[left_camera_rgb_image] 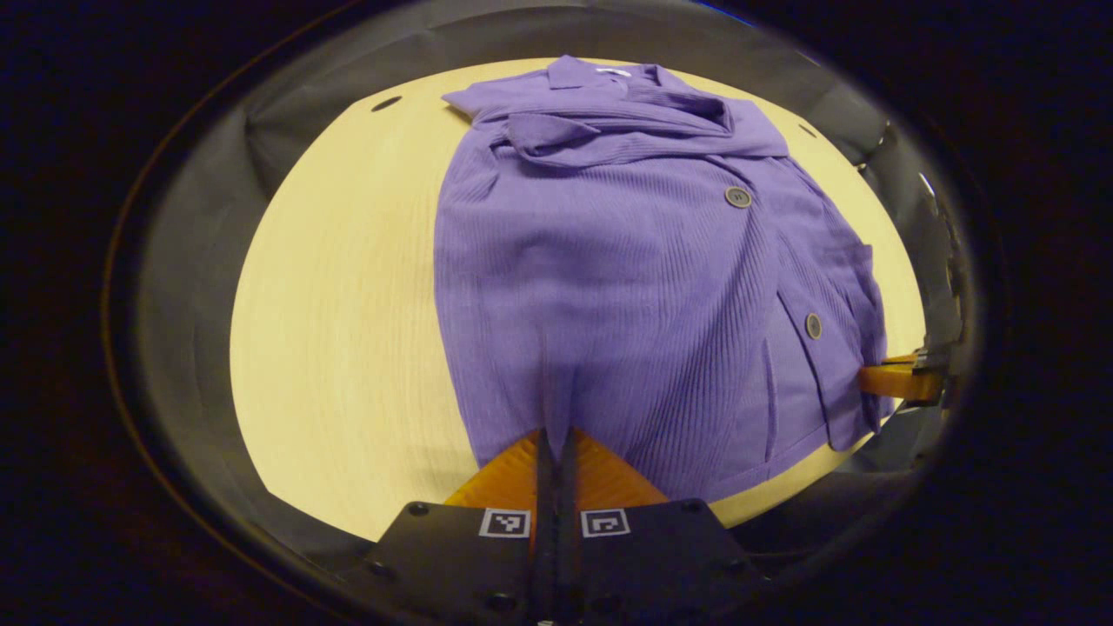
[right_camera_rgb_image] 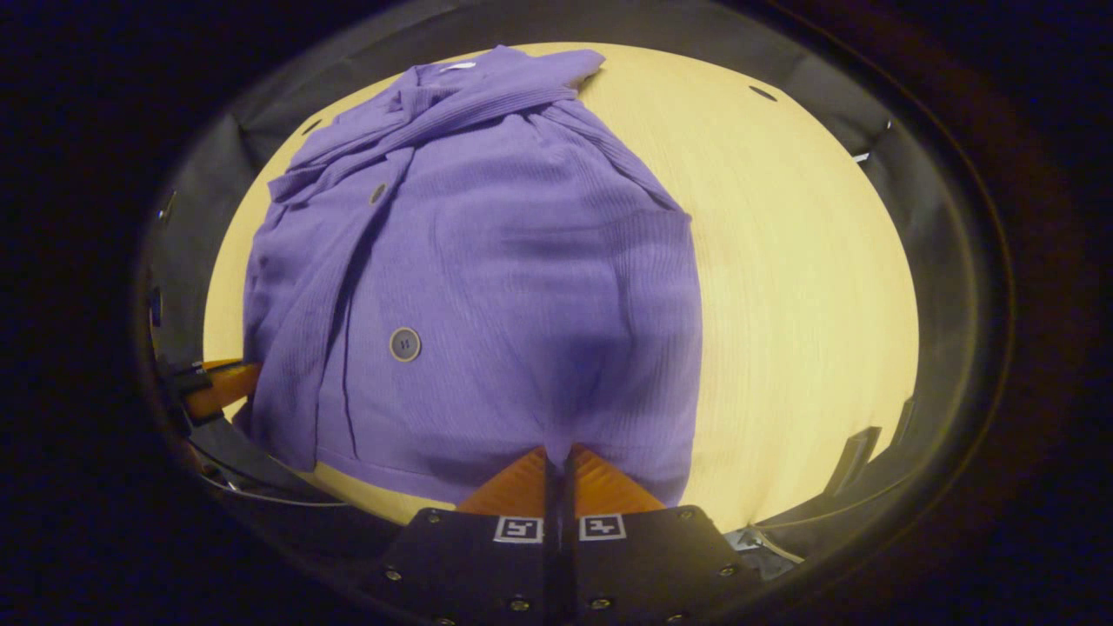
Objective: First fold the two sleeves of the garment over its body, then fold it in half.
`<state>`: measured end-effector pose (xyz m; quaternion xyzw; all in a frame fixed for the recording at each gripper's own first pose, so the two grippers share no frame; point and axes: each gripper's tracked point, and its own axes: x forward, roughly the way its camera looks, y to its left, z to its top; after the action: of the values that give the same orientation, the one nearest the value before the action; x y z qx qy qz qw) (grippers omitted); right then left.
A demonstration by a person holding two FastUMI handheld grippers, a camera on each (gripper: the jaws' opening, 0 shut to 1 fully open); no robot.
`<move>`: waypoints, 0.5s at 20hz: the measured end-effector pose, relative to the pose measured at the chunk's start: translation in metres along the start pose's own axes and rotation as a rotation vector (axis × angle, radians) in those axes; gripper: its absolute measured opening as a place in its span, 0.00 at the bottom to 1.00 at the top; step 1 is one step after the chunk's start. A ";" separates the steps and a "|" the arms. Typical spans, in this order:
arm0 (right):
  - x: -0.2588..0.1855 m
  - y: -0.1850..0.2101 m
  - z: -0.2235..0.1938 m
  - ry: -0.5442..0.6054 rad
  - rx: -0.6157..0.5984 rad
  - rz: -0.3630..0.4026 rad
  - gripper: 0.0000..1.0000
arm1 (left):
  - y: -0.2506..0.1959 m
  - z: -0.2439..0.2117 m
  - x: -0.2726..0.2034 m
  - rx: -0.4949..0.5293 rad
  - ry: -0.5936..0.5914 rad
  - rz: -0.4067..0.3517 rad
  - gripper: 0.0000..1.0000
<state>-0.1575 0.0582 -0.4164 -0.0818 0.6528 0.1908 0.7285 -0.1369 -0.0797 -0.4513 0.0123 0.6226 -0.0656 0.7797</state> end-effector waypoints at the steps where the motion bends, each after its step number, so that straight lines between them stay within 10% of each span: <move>1: -0.005 0.003 0.007 -0.023 0.012 0.015 0.00 | 0.000 0.003 -0.004 -0.001 -0.017 0.001 0.06; 10: -0.055 0.026 0.116 -0.249 0.029 0.107 0.00 | -0.008 0.106 -0.041 -0.002 -0.233 -0.008 0.07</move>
<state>-0.0652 0.1151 -0.3430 -0.0119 0.5636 0.2283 0.7938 -0.0435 -0.0950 -0.3869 0.0014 0.5280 -0.0689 0.8464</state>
